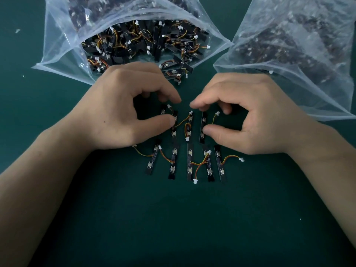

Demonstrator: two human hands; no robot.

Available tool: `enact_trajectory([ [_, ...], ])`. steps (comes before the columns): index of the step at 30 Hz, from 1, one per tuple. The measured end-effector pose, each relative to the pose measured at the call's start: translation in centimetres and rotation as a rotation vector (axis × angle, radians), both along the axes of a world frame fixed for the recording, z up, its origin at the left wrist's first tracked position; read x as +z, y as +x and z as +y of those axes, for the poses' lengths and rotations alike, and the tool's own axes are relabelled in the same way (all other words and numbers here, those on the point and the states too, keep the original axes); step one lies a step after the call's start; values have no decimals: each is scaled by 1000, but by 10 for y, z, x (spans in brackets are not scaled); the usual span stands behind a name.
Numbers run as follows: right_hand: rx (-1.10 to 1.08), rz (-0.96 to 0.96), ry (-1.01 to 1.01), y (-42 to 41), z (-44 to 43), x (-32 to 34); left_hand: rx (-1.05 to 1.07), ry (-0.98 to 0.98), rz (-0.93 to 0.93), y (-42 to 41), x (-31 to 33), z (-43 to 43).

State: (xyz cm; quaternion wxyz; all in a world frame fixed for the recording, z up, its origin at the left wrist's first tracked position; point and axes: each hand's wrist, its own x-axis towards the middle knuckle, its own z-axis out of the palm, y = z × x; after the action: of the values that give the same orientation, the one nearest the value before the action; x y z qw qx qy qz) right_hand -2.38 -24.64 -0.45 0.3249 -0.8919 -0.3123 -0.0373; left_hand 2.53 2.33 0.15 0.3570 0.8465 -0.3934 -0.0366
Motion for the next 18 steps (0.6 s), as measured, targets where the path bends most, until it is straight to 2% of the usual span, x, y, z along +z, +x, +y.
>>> enact_trajectory([
  [8,-117,-104,16,0,4,3,8,-21,-75,1,1,0],
  [14,-138,-70,-271,-3,19,3,99,-84,-149,0,1,-1],
  [18,-176,-42,-289,-1,22,1,97,-67,-157,-1,0,-3],
])
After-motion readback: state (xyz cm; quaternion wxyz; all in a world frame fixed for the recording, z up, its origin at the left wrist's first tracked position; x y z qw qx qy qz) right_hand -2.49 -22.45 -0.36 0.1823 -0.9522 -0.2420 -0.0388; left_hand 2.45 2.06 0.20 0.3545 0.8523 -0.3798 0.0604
